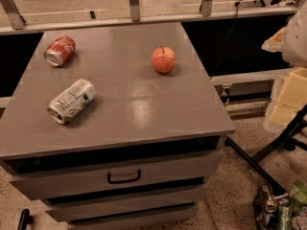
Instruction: Move apple near 7up can
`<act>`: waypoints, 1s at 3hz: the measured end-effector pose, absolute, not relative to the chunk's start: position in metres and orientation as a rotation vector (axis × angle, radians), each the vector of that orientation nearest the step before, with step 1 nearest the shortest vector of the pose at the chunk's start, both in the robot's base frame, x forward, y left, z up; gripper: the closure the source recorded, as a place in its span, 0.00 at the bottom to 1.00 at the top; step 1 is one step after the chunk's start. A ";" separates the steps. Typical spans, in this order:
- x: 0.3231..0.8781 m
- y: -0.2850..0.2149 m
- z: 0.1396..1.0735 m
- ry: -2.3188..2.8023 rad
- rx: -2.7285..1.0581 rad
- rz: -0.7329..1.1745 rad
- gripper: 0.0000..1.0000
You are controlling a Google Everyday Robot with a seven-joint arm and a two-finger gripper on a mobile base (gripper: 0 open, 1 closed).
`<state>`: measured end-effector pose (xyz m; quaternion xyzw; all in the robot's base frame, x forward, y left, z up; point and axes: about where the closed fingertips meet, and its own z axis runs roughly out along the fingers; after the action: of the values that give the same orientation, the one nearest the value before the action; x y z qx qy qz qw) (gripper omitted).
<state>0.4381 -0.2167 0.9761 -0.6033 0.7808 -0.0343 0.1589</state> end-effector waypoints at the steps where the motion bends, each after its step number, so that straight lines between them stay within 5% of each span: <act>1: 0.438 -0.217 0.976 2.232 -1.725 -0.098 0.00; 3: 0.487 -0.189 0.974 2.084 -1.779 -0.003 0.00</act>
Offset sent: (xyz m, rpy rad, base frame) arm 0.0226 0.0165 -0.0094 0.0849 0.0185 0.0779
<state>0.4865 -0.1891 0.9736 -0.6362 0.7452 -0.0009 0.1995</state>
